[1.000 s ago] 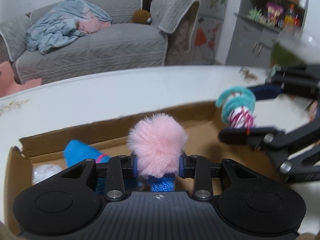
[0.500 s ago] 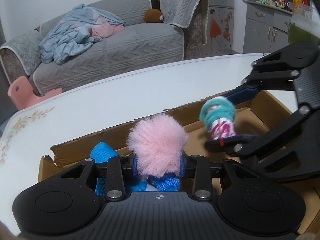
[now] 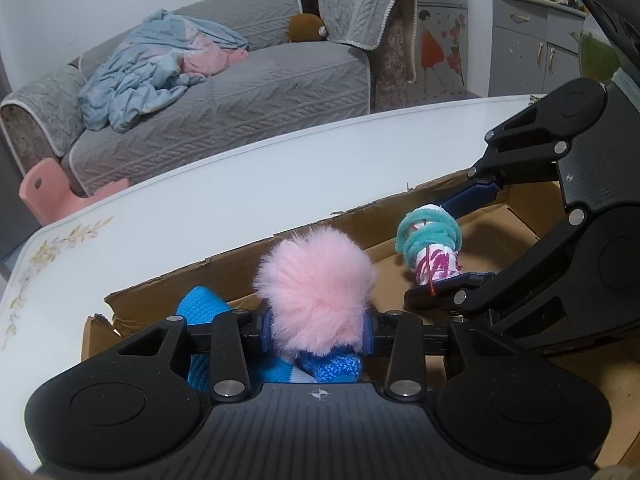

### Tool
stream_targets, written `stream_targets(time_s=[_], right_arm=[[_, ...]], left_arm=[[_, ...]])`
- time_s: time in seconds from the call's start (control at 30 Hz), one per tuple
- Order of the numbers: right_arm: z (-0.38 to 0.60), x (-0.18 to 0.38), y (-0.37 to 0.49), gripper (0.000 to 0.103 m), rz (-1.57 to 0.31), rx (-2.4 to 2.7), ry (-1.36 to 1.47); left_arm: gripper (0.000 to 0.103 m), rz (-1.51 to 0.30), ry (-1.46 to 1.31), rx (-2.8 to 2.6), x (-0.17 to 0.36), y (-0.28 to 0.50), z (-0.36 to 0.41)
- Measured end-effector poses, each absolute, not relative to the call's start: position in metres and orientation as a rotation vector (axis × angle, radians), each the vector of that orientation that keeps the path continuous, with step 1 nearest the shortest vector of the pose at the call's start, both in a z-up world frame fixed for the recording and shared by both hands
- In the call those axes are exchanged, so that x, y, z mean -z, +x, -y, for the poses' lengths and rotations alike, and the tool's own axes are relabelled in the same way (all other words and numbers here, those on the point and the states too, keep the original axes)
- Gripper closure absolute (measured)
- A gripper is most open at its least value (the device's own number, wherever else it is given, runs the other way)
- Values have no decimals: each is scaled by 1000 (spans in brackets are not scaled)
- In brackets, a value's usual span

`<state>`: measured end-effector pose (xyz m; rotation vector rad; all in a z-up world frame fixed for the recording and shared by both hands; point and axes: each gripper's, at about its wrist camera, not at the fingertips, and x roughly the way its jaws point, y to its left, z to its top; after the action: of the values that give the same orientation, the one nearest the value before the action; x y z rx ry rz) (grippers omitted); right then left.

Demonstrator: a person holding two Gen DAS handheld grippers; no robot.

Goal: Organize objects
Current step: 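Carry the pink puppet and the pink-white sock bundle into the box with both tools, then open the left tool in the box while the right tool releases its bundle, then withdraw both tools and move them toward the orange bag and blue sock bundles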

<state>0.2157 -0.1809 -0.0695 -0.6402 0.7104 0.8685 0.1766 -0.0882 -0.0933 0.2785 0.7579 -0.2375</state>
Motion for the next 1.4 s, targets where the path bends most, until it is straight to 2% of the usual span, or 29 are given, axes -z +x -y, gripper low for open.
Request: stream_targets(time_s=[0.17, 0.27, 0.43, 0.7, 1.17, 1.4], right_arm=[[178, 67, 215, 52, -694, -883, -668], [179, 65, 216, 48, -687, -884, -671], [184, 59, 218, 34, -679, -881, -667], [192, 43, 211, 31, -649, -894, -653], [189, 26, 178, 29, -613, -915, -659], [205, 4, 141, 19, -562, -919, -582]], left_arm=[[49, -766, 270, 227, 91, 177, 85], [37, -745, 292, 198, 87, 173, 84], [27, -727, 305, 198, 79, 168, 84], [18, -701, 287, 214, 62, 158, 81], [12, -650, 209, 211, 18, 111, 55], [3, -592, 153, 178, -4, 64, 23]])
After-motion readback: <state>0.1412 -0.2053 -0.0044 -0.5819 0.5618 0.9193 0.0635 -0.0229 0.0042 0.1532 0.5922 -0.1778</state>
